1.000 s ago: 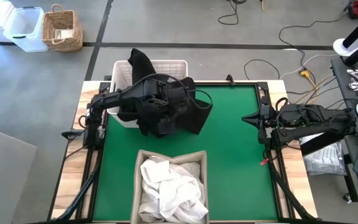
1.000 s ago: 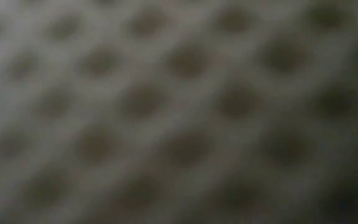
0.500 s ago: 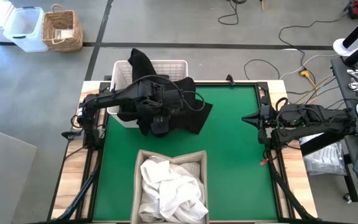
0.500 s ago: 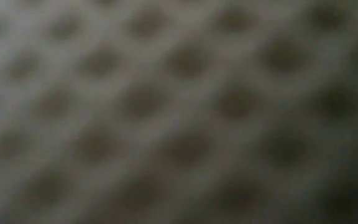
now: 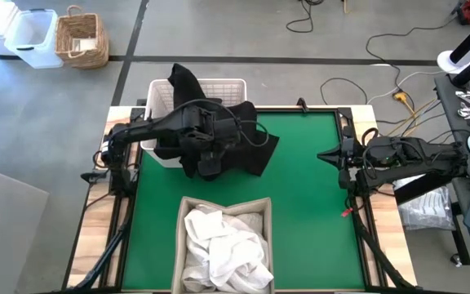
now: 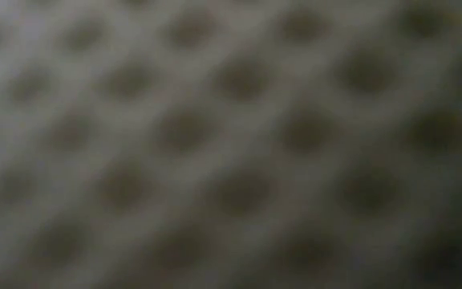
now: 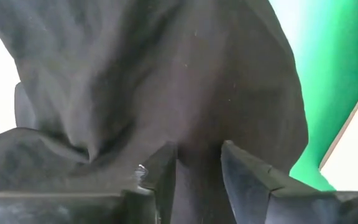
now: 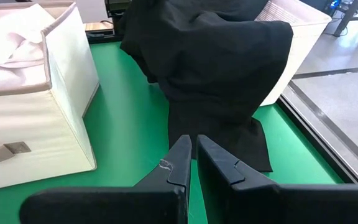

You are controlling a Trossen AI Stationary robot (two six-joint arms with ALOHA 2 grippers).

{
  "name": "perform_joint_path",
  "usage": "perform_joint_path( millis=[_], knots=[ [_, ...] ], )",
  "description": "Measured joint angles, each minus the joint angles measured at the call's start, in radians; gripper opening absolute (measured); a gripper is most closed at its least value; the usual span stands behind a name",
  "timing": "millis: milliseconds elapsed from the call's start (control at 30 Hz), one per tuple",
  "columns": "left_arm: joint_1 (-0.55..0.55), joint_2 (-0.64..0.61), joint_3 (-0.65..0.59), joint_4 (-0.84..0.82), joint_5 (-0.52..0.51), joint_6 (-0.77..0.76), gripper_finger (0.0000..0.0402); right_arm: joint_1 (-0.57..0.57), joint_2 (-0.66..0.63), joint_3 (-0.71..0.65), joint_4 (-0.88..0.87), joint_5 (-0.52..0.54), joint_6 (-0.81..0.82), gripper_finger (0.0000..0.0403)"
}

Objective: Sort clothes
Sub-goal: Put the black shirt into the white bin

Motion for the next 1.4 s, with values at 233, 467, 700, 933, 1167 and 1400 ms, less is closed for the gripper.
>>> perform_joint_path(
  millis=[233,467,700,933,1167,1400],
  knots=[
    [0.0,0.0,-0.036,0.0,0.0,0.007,0.0067,0.0,0.0,0.0,0.0,0.0,-0.001,0.0018],
    [0.0,0.0,-0.012,-0.001,0.0,0.007,0.0017,0.0,0.0,0.0,0.0,0.0,-0.001,0.0018],
    [0.0,0.0,0.075,-0.001,-0.001,0.005,0.0001,0.0,0.0,0.0,0.0,0.0,-0.002,0.0018],
    [0.0,0.0,0.195,-0.001,-0.04,0.018,0.0,0.0,0.0,0.0,0.0,0.0,-0.003,0.0018],
    [0.0,-0.05,0.249,0.018,-0.147,0.058,0.0,0.0,0.0,0.0,0.0,0.0,-0.003,0.0018],
    [0.001,-0.132,0.247,0.0,-0.366,0.014,0.0,0.0,0.0,0.0,0.0,0.0,-0.003,0.0018]
  ],
)
